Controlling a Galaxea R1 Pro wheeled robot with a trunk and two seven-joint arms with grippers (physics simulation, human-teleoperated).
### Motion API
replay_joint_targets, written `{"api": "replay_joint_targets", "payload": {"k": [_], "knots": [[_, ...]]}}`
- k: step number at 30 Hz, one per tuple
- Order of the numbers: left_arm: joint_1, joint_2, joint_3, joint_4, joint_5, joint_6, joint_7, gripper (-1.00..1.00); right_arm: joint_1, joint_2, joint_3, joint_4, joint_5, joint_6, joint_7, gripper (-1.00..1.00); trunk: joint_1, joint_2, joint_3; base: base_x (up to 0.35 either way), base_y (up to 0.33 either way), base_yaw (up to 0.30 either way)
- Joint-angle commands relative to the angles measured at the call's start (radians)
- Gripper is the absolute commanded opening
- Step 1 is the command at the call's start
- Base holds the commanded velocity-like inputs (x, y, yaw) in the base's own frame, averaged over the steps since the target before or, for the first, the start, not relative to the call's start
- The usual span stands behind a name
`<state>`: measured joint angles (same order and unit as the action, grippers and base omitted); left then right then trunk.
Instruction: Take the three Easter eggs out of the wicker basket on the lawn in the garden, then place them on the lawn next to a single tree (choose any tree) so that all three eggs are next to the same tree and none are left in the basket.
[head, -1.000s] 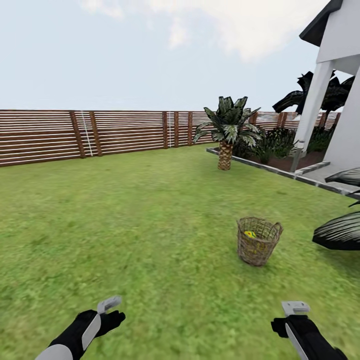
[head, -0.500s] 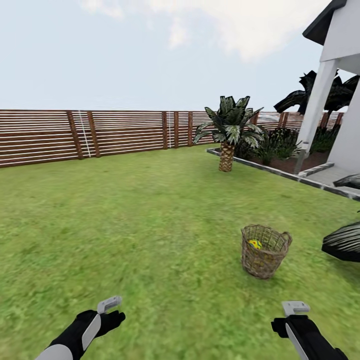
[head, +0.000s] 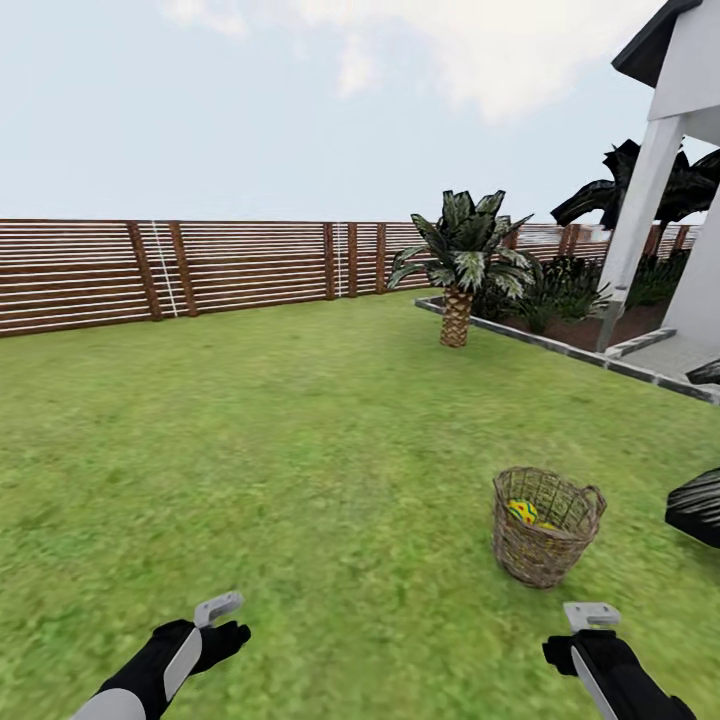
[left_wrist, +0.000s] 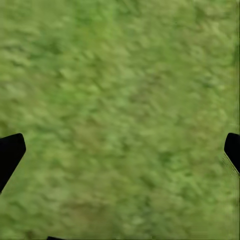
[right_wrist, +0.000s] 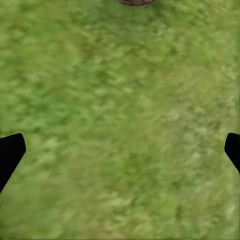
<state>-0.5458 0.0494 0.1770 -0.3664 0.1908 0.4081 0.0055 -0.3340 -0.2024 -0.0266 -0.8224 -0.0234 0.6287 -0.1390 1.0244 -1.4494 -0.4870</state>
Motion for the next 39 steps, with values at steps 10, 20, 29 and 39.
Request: {"api": "replay_joint_targets", "payload": {"k": [10,20,29,39], "knots": [[0.0,-0.001,0.004,-0.002,0.007,0.006,0.001,1.0,0.0,0.0,0.001,-0.001,-0.003,0.005,-0.004,1.0,0.001,-0.001,-0.001,0.345,0.0,0.0],[0.0,0.0,0.004,-0.002,0.007,0.006,0.001,1.0,0.0,0.0,0.001,-0.001,-0.002,0.006,-0.004,1.0,0.001,-0.001,-0.001,0.345,0.0,0.0],[0.0,0.0,0.004,-0.002,0.007,0.007,0.001,1.0,0.0,0.0,0.001,-0.001,-0.003,0.005,-0.004,1.0,0.001,-0.001,-0.001,0.345,0.0,0.0],[0.0,-0.003,0.003,-0.002,0.007,0.006,0.001,1.0,0.0,0.0,0.0,-0.001,-0.002,0.005,-0.004,1.0,0.001,-0.001,-0.001,0.345,0.0,0.0]]}}
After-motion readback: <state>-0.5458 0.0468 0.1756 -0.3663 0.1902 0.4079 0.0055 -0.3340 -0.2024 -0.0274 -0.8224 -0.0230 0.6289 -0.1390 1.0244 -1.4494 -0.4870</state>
